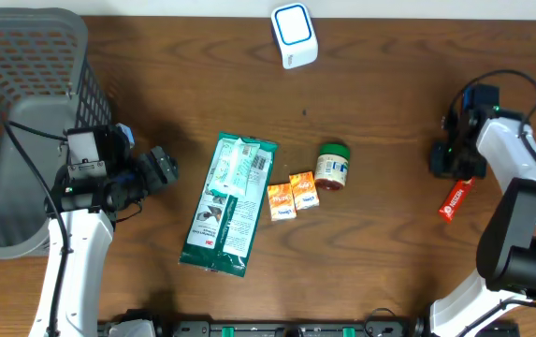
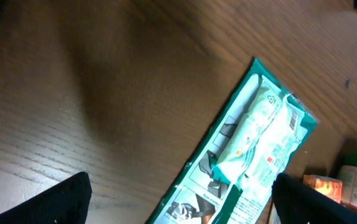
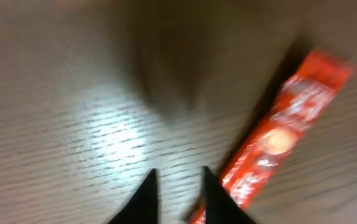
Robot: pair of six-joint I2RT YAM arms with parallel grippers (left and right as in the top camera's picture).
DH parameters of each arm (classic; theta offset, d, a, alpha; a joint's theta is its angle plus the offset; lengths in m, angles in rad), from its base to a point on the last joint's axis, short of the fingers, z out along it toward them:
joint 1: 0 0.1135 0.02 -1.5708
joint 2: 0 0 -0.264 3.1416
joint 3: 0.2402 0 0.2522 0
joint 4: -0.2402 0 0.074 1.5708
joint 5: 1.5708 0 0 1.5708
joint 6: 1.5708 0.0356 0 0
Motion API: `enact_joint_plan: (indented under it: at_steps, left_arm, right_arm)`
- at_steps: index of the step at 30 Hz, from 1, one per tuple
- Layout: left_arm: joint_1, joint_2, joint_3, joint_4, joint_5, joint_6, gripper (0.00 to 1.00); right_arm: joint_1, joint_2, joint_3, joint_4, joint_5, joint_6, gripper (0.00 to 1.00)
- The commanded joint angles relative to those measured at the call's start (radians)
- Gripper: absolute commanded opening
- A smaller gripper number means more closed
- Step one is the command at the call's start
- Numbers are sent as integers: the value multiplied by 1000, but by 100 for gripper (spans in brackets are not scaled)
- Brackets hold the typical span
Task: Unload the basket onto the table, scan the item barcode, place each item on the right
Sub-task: 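Open the right gripper to release the sachet at the right side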
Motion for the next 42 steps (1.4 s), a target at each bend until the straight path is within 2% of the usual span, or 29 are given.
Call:
enact_joint_plan:
  at_steps: [1, 4, 8, 14, 17, 20, 27, 35, 39, 42]
  left_arm:
    - [9, 5, 6, -3, -13, -13, 93]
    - [9, 5, 6, -3, -14, -13, 93]
    - [9, 5, 6, -3, -14, -13, 93]
    - [9, 5, 6, -3, -13, -13, 93]
    - [9, 5, 6, -3, -14, -13, 93]
    - [9, 5, 6, -3, -14, -13, 93]
    - [9, 5, 6, -3, -14, -13, 93]
    - [9, 5, 6, -3, -14, -13, 93]
    - [9, 5, 6, -3, -14, -13, 93]
    - [9, 5, 6, -3, -13, -13, 93]
  right_arm:
    - [-44, 0, -103, 66, -34, 150, 15]
    - [-66, 0, -200, 170, -53, 164, 18]
    - [-90, 0, -280, 275, -7, 163, 17]
    - [-119, -3, -261, 255, 86, 160, 16]
    - [-121, -3, -246, 240, 9, 160, 16]
    - [-121, -4, -242, 235, -60, 128, 20]
    - [-121, -4, -242, 244, 131, 127, 19]
    - [-120, -4, -243, 190, -128, 127, 26]
    - [-120, -4, -272, 173, -188, 128, 15]
    - [-121, -4, -315, 189, -154, 135, 15]
